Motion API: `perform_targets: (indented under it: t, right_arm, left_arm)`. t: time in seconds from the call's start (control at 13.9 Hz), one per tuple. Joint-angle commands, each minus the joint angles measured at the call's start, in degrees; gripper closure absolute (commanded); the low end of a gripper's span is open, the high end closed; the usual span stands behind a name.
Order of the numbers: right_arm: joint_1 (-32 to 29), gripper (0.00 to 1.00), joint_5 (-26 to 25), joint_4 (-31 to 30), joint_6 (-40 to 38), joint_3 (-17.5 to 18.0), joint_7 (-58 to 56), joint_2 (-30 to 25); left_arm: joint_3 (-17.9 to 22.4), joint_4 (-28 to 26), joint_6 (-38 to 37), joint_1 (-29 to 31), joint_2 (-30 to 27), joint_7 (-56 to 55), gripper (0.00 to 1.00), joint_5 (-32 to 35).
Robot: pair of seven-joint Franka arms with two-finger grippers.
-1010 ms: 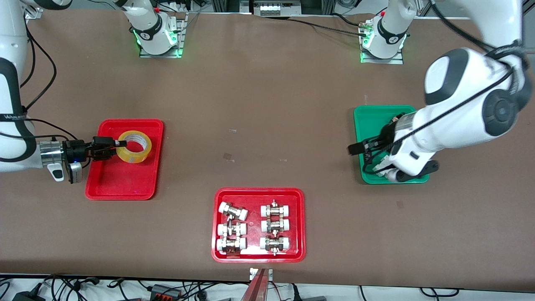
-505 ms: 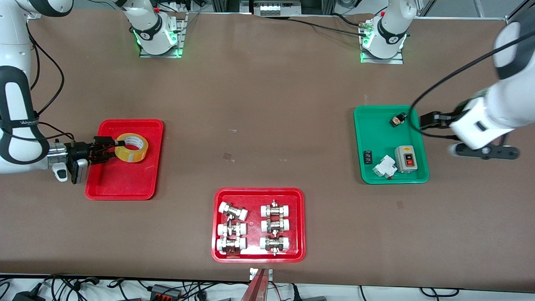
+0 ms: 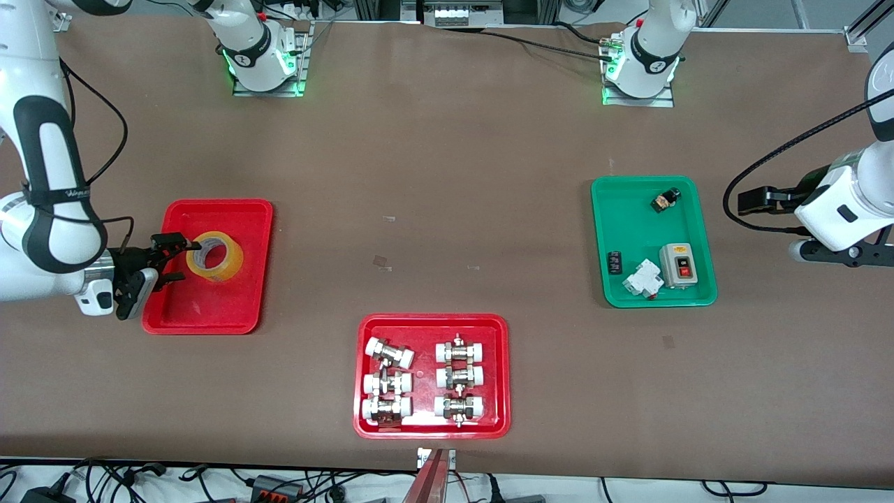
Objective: Left arm passes tape to right arm into tray
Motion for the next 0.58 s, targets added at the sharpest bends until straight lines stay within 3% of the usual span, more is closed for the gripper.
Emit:
perform_targets:
  t: [0.0, 0.14, 0.36, 0.5]
  right_arm:
    - [2.93, 0.0, -6.47, -1.11, 0.5, -0.15, 5.66, -7.1]
    - [4.6, 0.0, -9.83, -1.2, -2.64, -0.06, 15.5, -12.2]
    - [6.98, 0.0, -12.82, -1.2, -9.06, -0.06, 29.83, -19.76]
    - [8.91, 0.0, -13.0, -1.11, -13.02, 0.12, 39.93, -23.63]
  left_arm:
    - [-0.83, -1.51, 0.94, 0.35, -1.39, -0.17, 0.0, 1.89]
    - [-1.8, -5.26, 5.14, 0.18, -5.5, -1.23, 0.0, 1.36]
    - [-4.44, -20.19, 14.81, 0.96, -14.64, -1.23, 0.0, -0.75]
    - [-4.44, -21.37, 14.13, 2.28, -15.54, -0.45, 0.0, -0.75]
